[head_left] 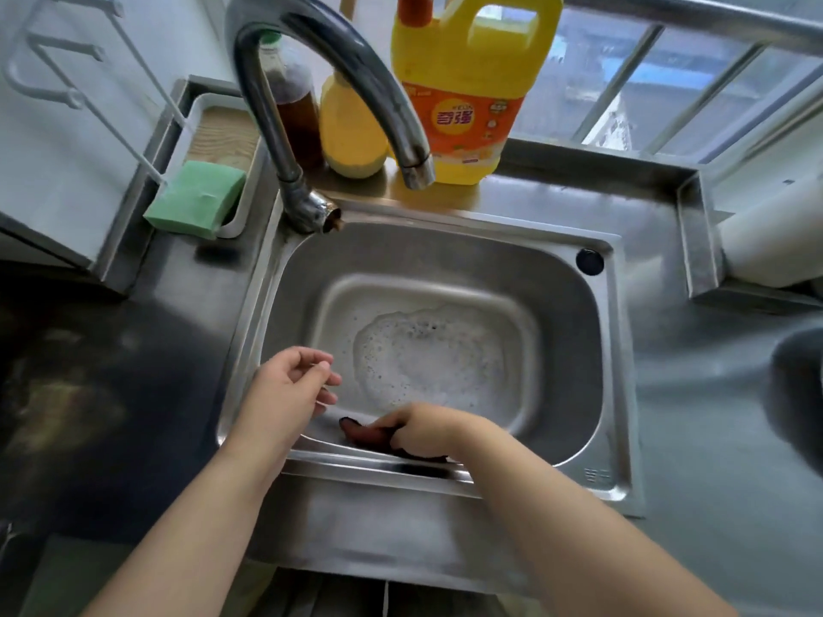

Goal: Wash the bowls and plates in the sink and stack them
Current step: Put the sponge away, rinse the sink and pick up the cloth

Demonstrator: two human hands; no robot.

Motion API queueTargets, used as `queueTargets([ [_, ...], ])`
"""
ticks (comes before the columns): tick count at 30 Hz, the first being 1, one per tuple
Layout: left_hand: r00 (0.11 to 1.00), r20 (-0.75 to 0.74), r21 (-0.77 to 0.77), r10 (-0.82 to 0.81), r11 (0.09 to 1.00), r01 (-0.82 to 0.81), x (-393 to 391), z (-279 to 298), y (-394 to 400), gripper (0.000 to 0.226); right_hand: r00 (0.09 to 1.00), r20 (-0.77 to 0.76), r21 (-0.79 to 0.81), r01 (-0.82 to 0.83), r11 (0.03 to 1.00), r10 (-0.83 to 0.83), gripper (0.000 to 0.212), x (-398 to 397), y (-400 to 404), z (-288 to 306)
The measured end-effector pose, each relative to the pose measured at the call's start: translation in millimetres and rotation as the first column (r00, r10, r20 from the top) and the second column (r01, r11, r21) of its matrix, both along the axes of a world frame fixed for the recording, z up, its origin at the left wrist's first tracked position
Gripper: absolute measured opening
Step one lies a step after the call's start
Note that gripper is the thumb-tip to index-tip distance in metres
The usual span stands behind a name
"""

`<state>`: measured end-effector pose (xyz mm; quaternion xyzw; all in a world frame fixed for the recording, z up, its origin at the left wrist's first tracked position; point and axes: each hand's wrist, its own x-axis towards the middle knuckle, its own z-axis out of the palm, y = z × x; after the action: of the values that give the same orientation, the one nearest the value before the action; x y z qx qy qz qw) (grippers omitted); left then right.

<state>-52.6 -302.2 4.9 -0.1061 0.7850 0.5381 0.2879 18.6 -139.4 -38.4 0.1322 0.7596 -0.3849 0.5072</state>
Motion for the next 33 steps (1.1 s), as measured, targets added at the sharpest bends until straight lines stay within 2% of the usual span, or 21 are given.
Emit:
queueTargets([
  [2,1.000,0.001,0.008,-0.006,1.000,0.006,3,0,8,0.018,0.999,0.029,0.087,-0.035,0.996,0.032,0.034,17,22,-1],
  [5,1.000,0.001,0.015,-0.007,1.000,0.007,7,1,18,0.019,0.992,0.119,0.247,-0.078,0.966,0.050,0.058,44,71,3],
  [8,1.000,-0.002,0.018,0.006,1.000,-0.006,11,1,25,0.020,0.983,0.164,0.300,-0.135,0.944,0.088,0.064,53,91,4],
  [11,1.000,0.002,0.013,0.008,1.000,-0.009,16,0,33,0.020,0.987,0.114,0.240,-0.135,0.961,0.110,0.059,36,66,4],
  [13,1.000,0.004,0.009,0.005,1.000,-0.005,18,-2,38,0.020,0.994,0.050,0.112,-0.100,0.989,0.095,0.045,24,44,7],
  [15,1.000,0.004,0.005,0.008,1.000,-0.008,18,-3,44,0.020,0.998,0.017,0.024,-0.068,0.997,0.067,0.042,18,36,13],
  [18,1.000,0.008,0.010,0.021,1.000,-0.021,19,-3,48,0.020,0.999,0.040,0.042,0.000,0.999,-0.002,0.054,33,57,14],
  [21,0.999,0.008,0.015,0.037,0.999,-0.037,19,-3,50,0.020,0.996,0.085,0.111,-0.032,0.993,0.023,0.078,54,97,12],
  [25,0.999,0.026,0.017,0.039,0.999,-0.040,23,-5,60,0.019,0.986,0.166,0.121,-0.017,0.992,-0.003,0.085,53,115,12],
  [26,0.999,0.030,0.019,0.035,0.999,-0.036,25,-4,62,0.018,0.984,0.179,0.117,-0.016,0.993,-0.005,0.081,51,111,11],
  [29,0.999,0.027,0.023,0.030,0.999,-0.030,25,-3,68,0.016,0.987,0.157,0.070,-0.035,0.997,0.024,0.034,45,93,5],
  [33,0.999,0.011,0.019,0.052,0.998,-0.052,18,-1,65,0.017,0.997,0.041,0.005,-0.062,0.998,0.062,0.040,31,62,-5],
])
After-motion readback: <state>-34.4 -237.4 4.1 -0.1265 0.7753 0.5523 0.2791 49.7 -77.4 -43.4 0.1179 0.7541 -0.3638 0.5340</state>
